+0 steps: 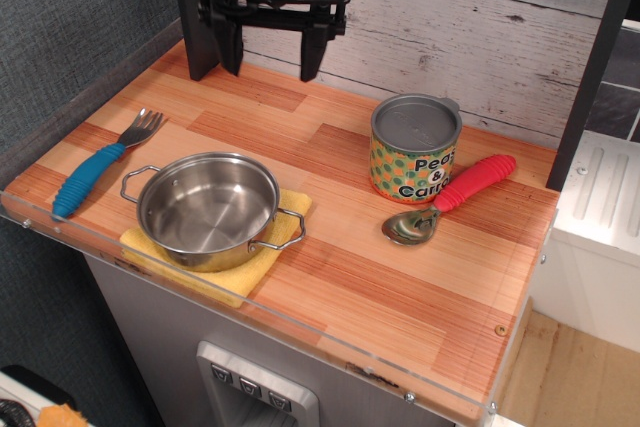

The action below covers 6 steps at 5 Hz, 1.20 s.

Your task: MOVE THE BOX

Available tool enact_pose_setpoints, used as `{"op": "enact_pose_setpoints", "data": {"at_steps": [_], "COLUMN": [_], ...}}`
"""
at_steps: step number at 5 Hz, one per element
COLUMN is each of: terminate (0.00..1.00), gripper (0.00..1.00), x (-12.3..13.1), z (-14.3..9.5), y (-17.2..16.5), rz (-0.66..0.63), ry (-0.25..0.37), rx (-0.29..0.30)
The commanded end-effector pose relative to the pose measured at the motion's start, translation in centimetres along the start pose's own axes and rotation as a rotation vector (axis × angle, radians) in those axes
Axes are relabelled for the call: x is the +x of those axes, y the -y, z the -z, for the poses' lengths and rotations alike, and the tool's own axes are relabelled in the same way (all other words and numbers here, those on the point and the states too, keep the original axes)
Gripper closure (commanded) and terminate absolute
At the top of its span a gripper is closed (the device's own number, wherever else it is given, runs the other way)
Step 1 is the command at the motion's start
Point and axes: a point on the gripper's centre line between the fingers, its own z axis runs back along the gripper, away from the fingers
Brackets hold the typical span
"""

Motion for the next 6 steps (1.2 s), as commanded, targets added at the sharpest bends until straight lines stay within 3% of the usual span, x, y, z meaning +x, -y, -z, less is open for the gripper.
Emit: {"op": "enact_pose_setpoints", "data": {"at_steps": [1, 3, 5, 6], "terminate": [0.00, 0.00, 0.00, 0.00], "gripper": [0.00, 0.00, 0.00, 0.00], "x": [-1.9, -6.0, -10.6, -10.6], "z": [-4.4, -5.6, -6.4, -6.4], "y": [2.2, 2.2, 0.5, 0.5], "rz": [0.145, 0.229, 0.205, 0.205], "ry": [0.064, 0.020, -0.028, -0.028], "rx": [-0.009, -0.038, -0.028, -0.028]}}
